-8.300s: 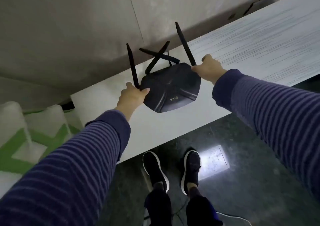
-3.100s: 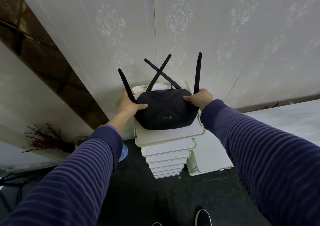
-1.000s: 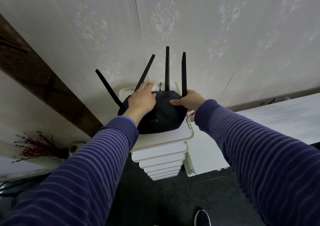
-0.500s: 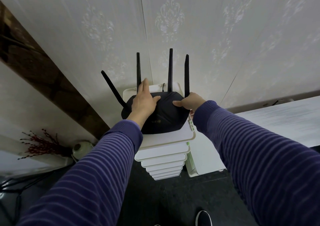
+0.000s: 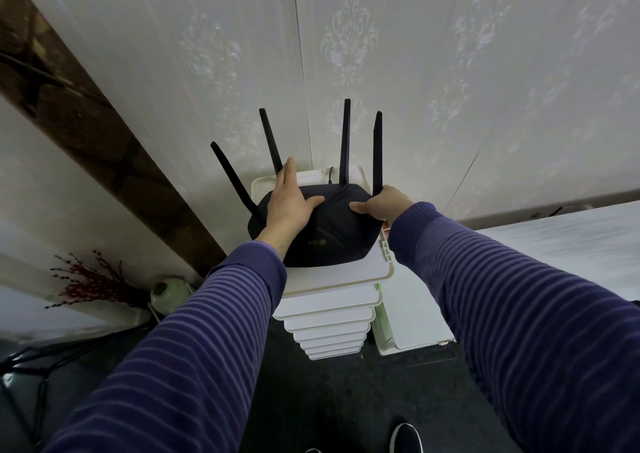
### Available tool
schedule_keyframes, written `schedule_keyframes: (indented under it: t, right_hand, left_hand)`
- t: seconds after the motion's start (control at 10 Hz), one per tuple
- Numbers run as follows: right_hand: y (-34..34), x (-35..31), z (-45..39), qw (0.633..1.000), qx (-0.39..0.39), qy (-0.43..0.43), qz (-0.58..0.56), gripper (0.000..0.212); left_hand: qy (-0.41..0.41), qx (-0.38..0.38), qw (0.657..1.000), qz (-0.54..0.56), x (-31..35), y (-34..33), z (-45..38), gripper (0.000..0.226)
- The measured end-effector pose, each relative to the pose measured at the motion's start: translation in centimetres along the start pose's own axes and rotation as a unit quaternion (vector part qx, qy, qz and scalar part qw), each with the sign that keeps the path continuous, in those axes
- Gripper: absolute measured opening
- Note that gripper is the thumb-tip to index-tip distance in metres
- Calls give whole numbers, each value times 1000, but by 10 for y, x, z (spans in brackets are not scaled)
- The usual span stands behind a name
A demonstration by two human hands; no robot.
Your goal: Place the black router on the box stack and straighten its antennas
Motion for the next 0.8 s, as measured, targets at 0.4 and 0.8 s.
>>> schedule_keyframes:
  t: [0.4,0.8]
  right_hand:
    - [1,3,2,998,34,-5,56,66]
    - [39,-10,51,996,70,-3,63,40]
  left_hand:
    - [14,-17,1000,-10,7,3,5,96]
    - [-40,-32,998,-33,54,39,19,71]
Point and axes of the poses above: each hand's wrist, its own z-axis away from the middle knuckle, its own y-axis out of the back of the hand, x = y × z, the point moved 1 cm from there along -z, towards the middle knuckle, and after that the axes turned 7 degrees about z, right-handed, at the moved point
